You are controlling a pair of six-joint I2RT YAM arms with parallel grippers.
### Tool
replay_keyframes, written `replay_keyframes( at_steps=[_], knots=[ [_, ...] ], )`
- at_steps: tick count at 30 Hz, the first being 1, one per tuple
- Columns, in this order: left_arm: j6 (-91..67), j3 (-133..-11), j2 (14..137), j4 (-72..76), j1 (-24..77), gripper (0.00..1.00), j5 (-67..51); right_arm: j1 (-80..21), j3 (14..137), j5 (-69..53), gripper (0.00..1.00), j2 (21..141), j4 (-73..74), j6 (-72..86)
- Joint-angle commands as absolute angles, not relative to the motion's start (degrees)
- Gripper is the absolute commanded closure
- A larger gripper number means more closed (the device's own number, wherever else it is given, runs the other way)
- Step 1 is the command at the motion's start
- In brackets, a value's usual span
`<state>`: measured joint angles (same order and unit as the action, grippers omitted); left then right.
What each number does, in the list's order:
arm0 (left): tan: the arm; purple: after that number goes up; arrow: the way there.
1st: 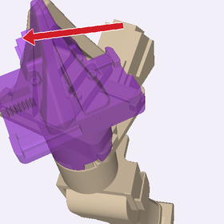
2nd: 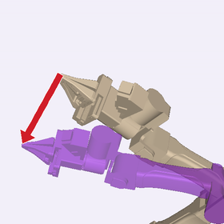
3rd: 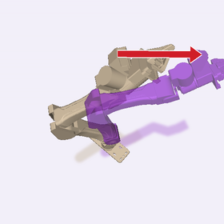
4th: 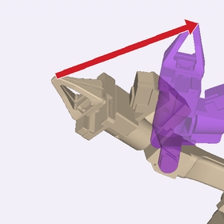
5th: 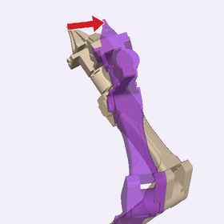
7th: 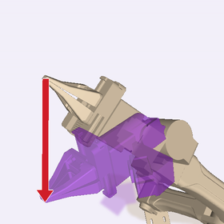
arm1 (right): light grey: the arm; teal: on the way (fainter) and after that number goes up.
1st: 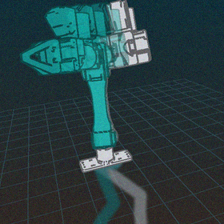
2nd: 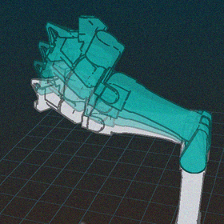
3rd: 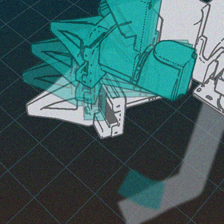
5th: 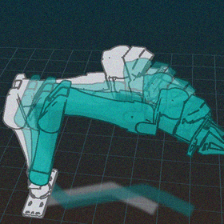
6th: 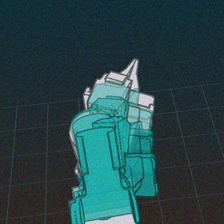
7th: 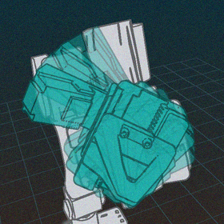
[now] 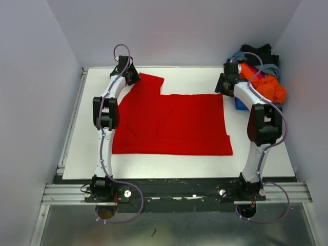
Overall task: Fold and stack the t-shirts
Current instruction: Grap the side of the flattened tshirt furthest away from the robot with both arms
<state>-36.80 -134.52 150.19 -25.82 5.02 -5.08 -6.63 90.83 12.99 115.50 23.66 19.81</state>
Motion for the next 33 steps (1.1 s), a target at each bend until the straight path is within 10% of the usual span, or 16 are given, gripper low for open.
replay_keyframes(
  at_steps=[1,10,33],
  knots=[
    [-37.4,-135.1,152.4,-27.7,5.5,0.53,-7.6,-6.2,93.1,11.7,0.40,117.3,25.4,19.0],
    [-36.3,-134.4,151.4,-24.5,5.4,1.00,-7.3,-5.7,100.4,11.5,0.40,122.4,31.5,18.8],
    [-33.4,-125.1,144.9,-17.8,5.5,1.00,-6.1,-2.5,125.2,4.9,0.50,139.7,49.0,17.0]
  ],
)
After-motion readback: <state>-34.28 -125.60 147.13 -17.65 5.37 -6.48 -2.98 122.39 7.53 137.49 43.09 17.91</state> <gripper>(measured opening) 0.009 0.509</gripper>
